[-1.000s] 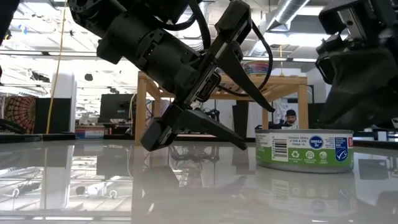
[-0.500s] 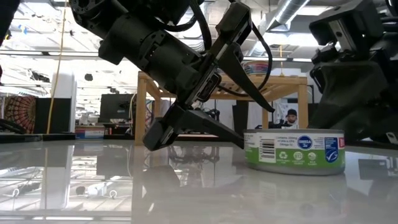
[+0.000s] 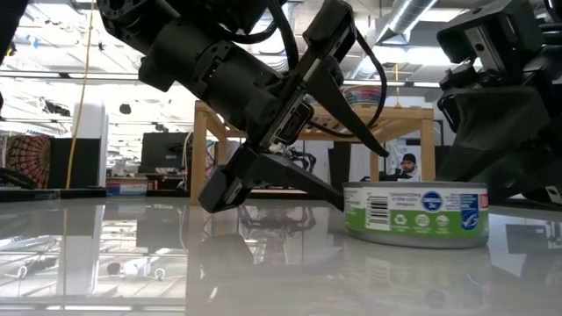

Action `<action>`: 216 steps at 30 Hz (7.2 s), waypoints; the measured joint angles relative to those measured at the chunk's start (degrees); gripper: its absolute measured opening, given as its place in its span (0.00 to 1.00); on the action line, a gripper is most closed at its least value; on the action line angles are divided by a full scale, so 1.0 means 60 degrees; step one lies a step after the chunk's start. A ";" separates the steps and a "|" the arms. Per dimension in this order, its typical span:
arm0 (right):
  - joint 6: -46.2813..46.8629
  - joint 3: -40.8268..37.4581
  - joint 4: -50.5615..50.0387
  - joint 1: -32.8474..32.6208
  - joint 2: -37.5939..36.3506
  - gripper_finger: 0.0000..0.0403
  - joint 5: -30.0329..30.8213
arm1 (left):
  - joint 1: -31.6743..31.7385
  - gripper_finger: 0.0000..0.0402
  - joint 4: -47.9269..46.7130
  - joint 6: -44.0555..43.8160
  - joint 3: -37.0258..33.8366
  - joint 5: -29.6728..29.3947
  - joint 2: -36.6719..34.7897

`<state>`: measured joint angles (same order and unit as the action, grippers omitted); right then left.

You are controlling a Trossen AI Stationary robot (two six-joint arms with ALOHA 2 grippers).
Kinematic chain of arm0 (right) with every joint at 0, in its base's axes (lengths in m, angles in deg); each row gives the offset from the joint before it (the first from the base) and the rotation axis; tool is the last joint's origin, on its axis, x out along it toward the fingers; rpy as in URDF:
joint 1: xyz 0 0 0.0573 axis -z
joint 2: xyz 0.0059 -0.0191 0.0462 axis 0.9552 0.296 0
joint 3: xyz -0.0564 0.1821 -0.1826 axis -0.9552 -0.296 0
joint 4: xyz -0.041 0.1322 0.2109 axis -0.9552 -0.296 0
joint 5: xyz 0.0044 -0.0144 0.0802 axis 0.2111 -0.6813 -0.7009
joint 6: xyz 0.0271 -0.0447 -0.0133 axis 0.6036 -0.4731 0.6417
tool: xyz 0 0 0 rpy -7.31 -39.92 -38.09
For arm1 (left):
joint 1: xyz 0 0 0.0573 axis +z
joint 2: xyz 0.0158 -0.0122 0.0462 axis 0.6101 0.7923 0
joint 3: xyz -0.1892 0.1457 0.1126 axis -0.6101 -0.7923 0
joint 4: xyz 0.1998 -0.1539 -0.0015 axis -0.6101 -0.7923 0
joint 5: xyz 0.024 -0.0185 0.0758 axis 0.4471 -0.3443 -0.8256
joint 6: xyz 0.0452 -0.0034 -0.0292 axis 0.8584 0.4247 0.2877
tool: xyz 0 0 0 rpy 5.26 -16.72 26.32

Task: Stack canned seafood by type on shelf
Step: Put the green tuna can on the shelf

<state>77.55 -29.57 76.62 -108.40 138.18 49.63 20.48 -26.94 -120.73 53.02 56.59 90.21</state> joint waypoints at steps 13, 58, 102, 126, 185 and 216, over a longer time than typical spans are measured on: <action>-0.0178 0.0000 0.0013 -0.0061 -0.0015 0.15 0.0036 | -0.0078 0.49 0.0016 -0.0119 0.0000 0.0200 0.0000; -0.0200 0.0011 -0.0557 -0.0073 -0.0022 0.13 0.0095 | -0.0474 0.49 -0.0261 -0.1183 0.0000 -0.0051 0.0011; 0.0000 -0.0022 -0.0540 -0.0193 0.0015 0.13 0.0181 | -0.0431 0.41 0.1062 -0.1634 0.0189 -0.0822 0.0627; -0.0633 -0.0033 -0.4300 -0.0306 -0.2792 0.13 0.0285 | 0.0690 0.33 0.1293 -0.0159 0.0178 0.1297 0.0321; 0.0603 -0.0007 -0.9277 -0.0950 -0.5418 0.18 -0.0031 | 0.3951 0.34 -0.6096 0.4773 0.7588 -0.0105 0.0284; -0.3283 -0.0007 -1.2029 -0.0850 -0.9242 0.61 -0.0164 | 0.3601 0.34 -0.6264 0.1676 0.7582 -0.5794 0.0299</action>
<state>57.85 -29.61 4.45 -113.50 82.73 48.65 42.09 -64.53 -110.68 98.51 21.82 92.01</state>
